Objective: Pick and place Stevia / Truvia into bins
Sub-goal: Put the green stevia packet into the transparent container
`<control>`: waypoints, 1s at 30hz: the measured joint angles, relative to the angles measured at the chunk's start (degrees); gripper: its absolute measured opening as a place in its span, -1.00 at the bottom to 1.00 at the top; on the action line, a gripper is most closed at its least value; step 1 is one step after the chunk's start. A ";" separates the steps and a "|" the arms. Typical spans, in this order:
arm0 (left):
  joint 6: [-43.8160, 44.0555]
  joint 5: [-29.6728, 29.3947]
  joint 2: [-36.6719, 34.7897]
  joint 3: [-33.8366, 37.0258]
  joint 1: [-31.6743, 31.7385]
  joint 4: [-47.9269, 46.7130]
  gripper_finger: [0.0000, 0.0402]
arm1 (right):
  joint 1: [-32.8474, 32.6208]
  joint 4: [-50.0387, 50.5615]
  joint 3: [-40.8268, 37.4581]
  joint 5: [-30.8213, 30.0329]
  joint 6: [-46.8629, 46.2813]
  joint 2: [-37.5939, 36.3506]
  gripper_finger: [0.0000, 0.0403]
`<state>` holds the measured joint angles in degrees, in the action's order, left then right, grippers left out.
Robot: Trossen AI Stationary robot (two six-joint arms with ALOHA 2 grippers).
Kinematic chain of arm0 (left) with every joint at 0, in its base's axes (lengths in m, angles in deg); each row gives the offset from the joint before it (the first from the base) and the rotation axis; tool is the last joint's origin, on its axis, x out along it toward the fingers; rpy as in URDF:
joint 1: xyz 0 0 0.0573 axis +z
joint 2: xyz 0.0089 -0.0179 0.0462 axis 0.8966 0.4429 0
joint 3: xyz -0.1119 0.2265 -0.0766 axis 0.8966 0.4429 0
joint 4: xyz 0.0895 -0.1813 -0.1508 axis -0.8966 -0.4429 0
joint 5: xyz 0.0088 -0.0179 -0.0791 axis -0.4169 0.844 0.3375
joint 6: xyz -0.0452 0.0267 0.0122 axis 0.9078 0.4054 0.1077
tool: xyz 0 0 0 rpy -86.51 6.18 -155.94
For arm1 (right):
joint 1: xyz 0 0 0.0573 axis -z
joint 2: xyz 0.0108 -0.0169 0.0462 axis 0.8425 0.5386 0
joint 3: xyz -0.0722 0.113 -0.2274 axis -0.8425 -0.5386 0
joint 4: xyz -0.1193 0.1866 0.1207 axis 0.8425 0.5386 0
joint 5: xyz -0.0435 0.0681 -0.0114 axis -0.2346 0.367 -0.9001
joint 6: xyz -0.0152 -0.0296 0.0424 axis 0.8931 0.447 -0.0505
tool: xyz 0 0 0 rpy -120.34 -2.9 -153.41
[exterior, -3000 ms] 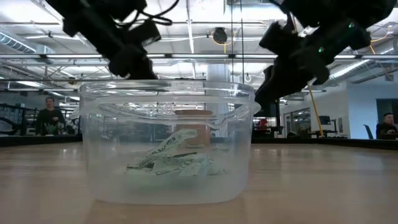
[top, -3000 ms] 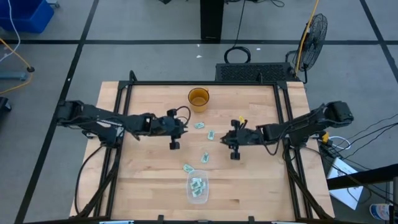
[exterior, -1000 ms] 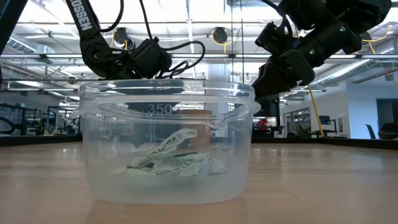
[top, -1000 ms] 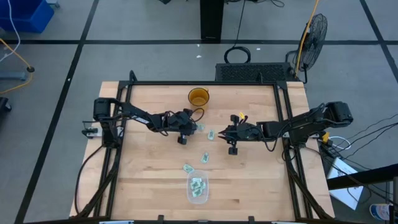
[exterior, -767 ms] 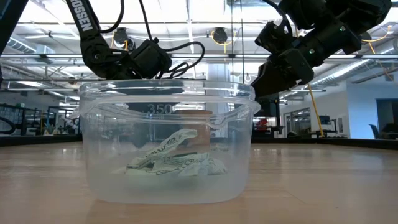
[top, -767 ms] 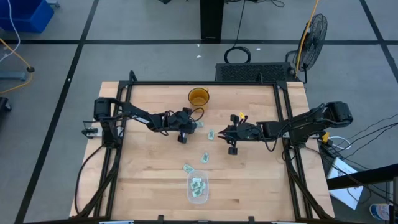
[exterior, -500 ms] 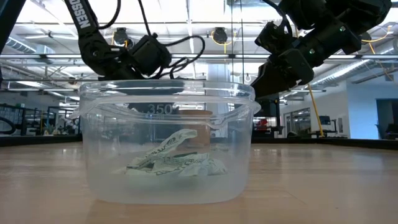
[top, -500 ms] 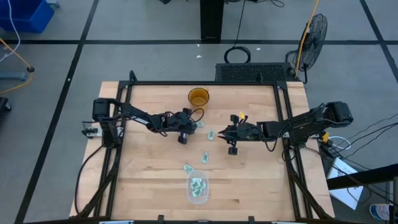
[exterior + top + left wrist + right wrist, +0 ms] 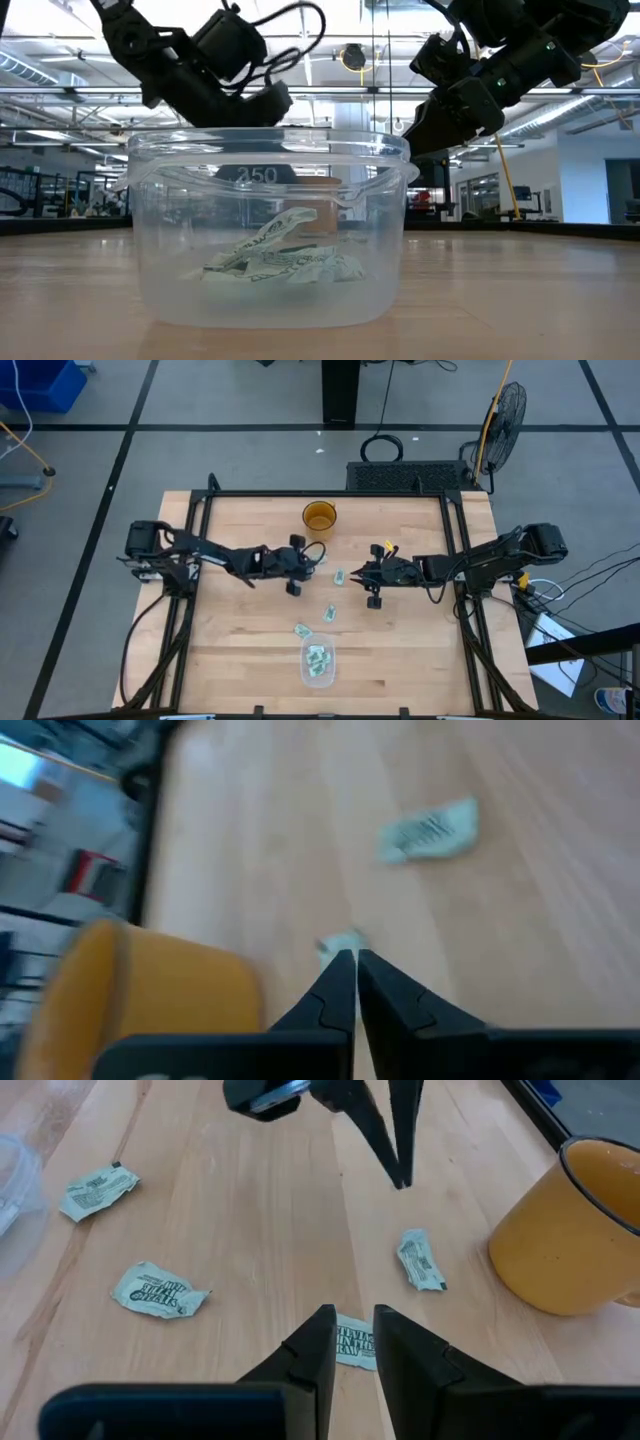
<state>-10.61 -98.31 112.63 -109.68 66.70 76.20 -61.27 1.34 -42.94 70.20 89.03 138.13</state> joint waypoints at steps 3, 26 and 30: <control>0.28 1.84 1.50 0.00 1.15 -2.19 -0.82 | 0.00 0.00 0.00 0.01 0.01 0.01 -0.67; -6.93 11.89 6.38 -4.00 8.61 -5.66 -0.32 | 0.00 -1.25 -0.02 4.45 -0.03 -0.01 -0.67; -6.48 11.98 7.31 -4.03 9.30 -3.92 -0.32 | 0.00 -1.29 -0.02 4.44 -0.03 -0.01 -0.67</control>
<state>-17.09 -86.32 119.94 -113.70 76.00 72.28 -61.27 0.05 -42.96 74.64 89.00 138.12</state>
